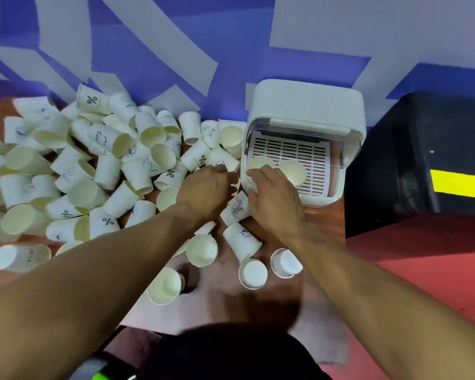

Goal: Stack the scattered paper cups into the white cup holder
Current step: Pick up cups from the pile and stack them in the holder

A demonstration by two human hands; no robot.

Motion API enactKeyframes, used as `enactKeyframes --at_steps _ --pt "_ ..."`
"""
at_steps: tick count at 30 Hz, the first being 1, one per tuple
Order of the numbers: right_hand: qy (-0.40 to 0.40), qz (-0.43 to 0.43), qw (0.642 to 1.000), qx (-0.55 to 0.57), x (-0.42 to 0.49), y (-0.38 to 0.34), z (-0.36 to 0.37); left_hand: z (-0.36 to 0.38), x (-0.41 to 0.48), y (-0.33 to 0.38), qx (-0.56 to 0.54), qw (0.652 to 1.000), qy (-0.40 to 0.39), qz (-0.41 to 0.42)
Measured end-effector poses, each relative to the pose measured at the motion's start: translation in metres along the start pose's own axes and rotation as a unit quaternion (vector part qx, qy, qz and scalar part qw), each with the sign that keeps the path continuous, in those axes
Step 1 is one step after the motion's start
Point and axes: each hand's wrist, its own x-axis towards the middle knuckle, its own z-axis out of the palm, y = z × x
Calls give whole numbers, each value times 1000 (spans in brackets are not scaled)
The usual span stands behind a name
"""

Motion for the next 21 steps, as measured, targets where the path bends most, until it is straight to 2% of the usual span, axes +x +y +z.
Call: enactKeyframes --at_steps 12,17,21 --pt "-50 -27 998 23 -74 -37 12 6 -106 1 -1 996 -64 -66" --pt "-123 -24 992 6 -99 -45 20 24 -125 7 14 992 -97 -73" --pt "-169 -63 984 -4 -103 -59 25 32 -143 4 33 992 -76 -97"
